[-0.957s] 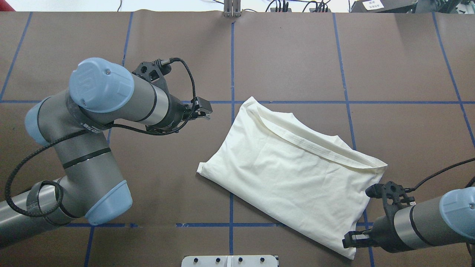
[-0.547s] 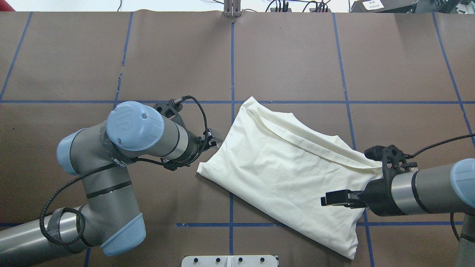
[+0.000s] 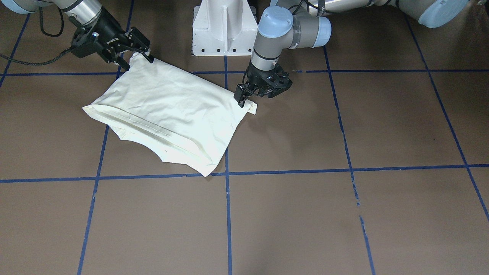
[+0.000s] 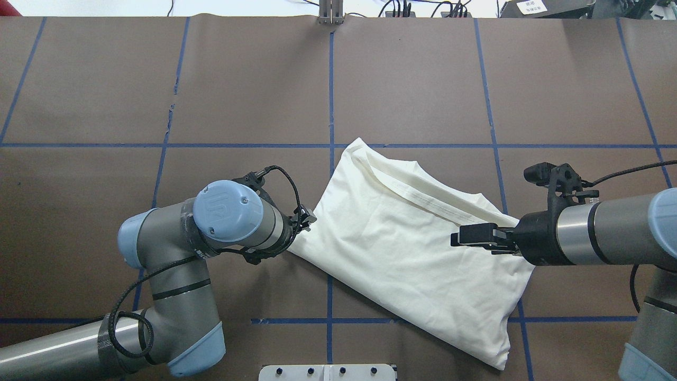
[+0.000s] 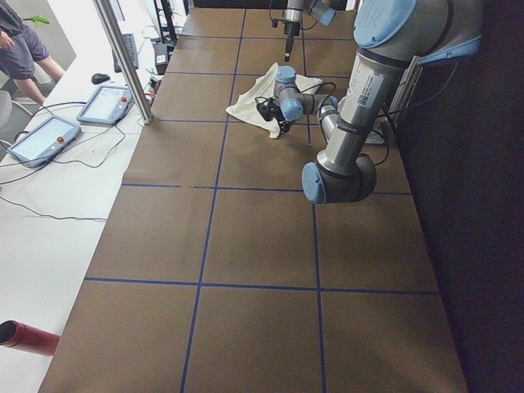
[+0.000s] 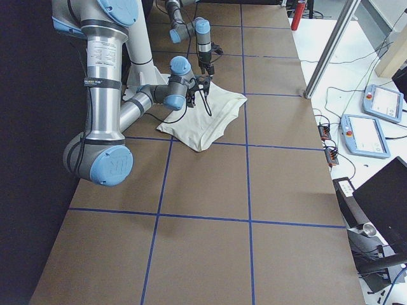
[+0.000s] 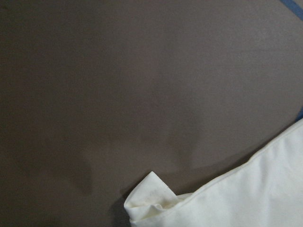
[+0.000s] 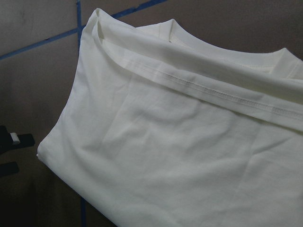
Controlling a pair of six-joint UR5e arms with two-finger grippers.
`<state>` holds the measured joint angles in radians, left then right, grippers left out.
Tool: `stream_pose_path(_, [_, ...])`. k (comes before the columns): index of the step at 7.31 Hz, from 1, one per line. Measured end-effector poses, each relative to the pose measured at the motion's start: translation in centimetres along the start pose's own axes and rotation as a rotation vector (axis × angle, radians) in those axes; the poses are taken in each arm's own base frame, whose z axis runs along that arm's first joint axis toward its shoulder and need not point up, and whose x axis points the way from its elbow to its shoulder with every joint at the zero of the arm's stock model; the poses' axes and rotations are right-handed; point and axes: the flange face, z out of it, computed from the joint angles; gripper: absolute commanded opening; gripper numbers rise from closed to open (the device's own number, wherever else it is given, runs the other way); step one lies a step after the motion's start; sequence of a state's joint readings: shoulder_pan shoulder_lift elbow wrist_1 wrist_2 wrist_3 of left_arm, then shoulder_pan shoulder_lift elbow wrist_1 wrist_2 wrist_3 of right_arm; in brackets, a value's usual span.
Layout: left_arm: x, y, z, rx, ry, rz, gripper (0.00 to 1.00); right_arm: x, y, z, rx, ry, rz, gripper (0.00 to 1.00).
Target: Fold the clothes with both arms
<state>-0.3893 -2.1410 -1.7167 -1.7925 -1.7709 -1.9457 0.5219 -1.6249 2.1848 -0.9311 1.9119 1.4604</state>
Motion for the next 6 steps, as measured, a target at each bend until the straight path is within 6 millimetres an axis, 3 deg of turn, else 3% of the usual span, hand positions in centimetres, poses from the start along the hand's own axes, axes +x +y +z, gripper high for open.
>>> stream_pose_path(1, [0.0, 0.1, 0.6, 0.001, -0.008, -0.006, 0.88, -0.1, -0.1, 0.0, 0.003, -0.003, 0.000, 1.00])
stream_pose_path(2, [0.2, 0.2, 1.1, 0.002, -0.015, -0.009, 0.78, -0.2, -0.2, 0.1, 0.004, -0.004, -0.001, 1.00])
stream_pose_path(4, [0.8, 0.4, 1.7, 0.004, -0.019, -0.017, 0.03, -0.2, -0.2, 0.0, 0.005, -0.004, 0.000, 1.00])
stream_pose_path(6, [0.7, 0.3, 1.9, 0.005, -0.024, -0.025, 0.00, -0.3, -0.2, 0.0, 0.006, -0.006, 0.000, 1.00])
